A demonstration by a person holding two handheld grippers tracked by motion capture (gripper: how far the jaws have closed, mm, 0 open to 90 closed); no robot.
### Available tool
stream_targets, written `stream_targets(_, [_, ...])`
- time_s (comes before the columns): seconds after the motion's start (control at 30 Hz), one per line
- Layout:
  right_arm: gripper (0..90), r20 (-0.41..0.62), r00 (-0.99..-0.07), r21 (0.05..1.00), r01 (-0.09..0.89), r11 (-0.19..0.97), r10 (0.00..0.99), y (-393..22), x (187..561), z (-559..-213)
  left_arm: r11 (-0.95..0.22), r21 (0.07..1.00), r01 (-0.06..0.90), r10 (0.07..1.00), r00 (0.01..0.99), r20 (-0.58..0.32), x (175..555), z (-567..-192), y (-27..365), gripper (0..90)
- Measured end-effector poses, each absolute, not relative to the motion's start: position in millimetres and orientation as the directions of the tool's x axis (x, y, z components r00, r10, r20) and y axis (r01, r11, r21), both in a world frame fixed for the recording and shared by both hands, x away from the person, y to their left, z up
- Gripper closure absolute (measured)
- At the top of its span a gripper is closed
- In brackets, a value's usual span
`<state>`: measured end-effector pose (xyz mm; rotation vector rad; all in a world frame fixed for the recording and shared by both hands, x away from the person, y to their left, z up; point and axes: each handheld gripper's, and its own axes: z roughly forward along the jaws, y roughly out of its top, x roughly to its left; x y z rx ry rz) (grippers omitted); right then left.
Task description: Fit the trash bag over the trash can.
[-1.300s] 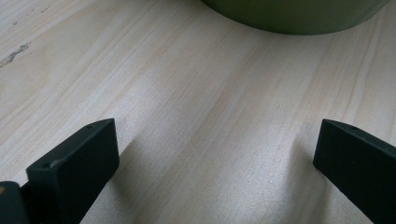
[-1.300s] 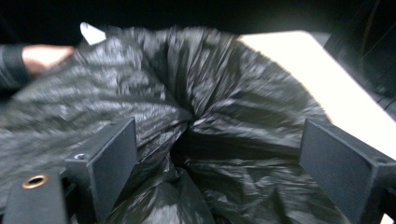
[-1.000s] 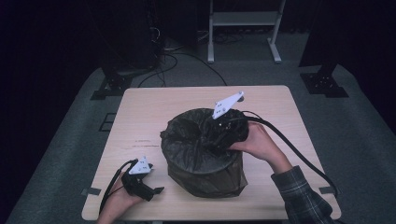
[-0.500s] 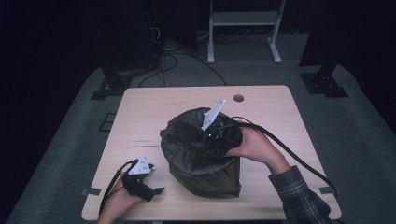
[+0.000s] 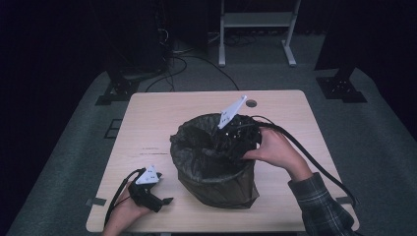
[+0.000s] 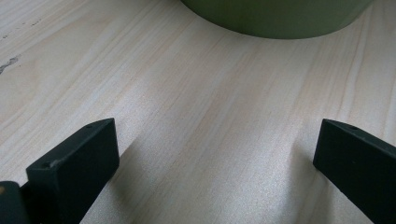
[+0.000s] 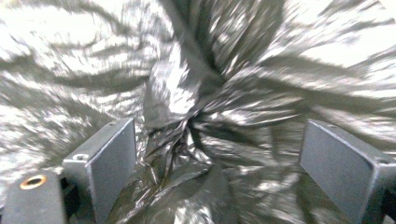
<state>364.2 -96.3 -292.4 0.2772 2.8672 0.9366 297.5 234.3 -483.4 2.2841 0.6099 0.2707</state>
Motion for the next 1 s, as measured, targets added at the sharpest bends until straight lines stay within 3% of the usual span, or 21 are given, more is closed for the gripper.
stream_targets(0.27, [9.8, -0.074, -0.977, 0.630, 0.109, 0.769, 0.199, -66.7, 364.5, -270.2, -0.611, 0.713, 0.345, 0.502, 0.865, 0.011, 297.6, -483.5, 234.3, 0.0])
stream_targets(0.57, [9.5, -0.055, -0.977, 0.552, 0.144, 0.821, 0.208, -25.1, 384.4, -299.0, -0.611, 0.713, 0.344, 0.500, 0.866, 0.010, 297.7, -483.5, 234.4, 0.0])
stream_targets(1.0, [9.4, -0.029, -0.980, 0.435, 0.166, 0.885, 0.197, -7.0, 388.9, -329.0, -0.611, 0.713, 0.343, 0.498, 0.867, 0.010, 297.9, -483.5, 234.3, 0.0])
